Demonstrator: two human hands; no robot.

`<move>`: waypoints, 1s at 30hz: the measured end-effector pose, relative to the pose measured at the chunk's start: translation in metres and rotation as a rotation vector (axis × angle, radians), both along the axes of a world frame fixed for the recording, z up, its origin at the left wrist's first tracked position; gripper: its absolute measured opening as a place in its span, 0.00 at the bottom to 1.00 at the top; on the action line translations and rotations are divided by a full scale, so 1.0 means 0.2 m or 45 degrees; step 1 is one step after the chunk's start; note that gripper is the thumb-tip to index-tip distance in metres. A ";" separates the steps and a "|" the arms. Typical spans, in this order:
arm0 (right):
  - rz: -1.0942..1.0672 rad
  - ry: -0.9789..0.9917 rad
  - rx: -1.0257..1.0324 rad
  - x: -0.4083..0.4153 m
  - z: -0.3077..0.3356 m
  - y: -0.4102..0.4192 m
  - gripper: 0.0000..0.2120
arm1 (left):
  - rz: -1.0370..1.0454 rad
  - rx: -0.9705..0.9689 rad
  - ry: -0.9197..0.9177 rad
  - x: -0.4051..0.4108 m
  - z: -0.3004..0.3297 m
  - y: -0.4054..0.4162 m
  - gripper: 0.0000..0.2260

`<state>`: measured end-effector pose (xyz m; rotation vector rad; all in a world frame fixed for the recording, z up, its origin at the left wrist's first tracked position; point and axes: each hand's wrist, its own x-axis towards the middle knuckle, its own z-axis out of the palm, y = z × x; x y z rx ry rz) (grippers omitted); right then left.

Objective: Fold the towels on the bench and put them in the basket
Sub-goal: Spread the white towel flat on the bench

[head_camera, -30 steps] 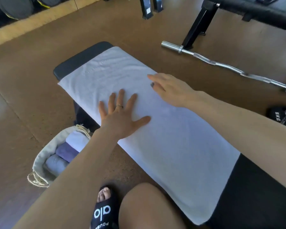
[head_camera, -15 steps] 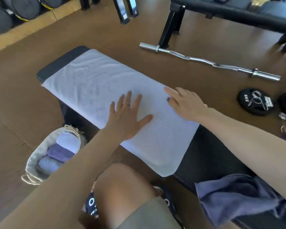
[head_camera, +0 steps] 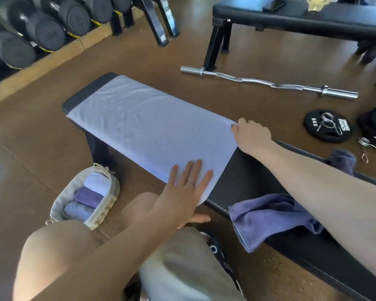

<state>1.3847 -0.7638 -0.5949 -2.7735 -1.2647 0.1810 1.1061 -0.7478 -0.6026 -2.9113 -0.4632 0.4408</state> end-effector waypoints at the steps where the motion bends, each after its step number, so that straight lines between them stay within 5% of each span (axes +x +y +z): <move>1: 0.014 -0.070 0.028 -0.01 -0.01 -0.01 0.19 | 0.031 0.008 0.025 0.01 0.02 -0.01 0.50; 6: 0.074 -0.178 0.102 -0.02 0.01 -0.03 0.18 | 0.179 0.053 0.086 0.08 0.12 -0.15 0.43; 10: 0.277 -0.263 0.134 0.00 0.01 -0.06 0.20 | 0.166 -0.026 -0.134 0.08 0.17 -0.20 0.22; 18: 0.254 -0.104 0.176 -0.03 0.02 -0.06 0.17 | 0.256 -0.251 -0.142 0.03 0.17 -0.20 0.05; 23: 0.142 -0.091 0.269 -0.06 0.04 -0.03 0.18 | 0.384 -0.537 -0.258 0.00 0.17 -0.18 0.06; 30: -0.068 0.178 0.289 -0.04 0.11 0.00 0.20 | 0.341 -0.067 -0.317 0.05 0.15 -0.19 0.13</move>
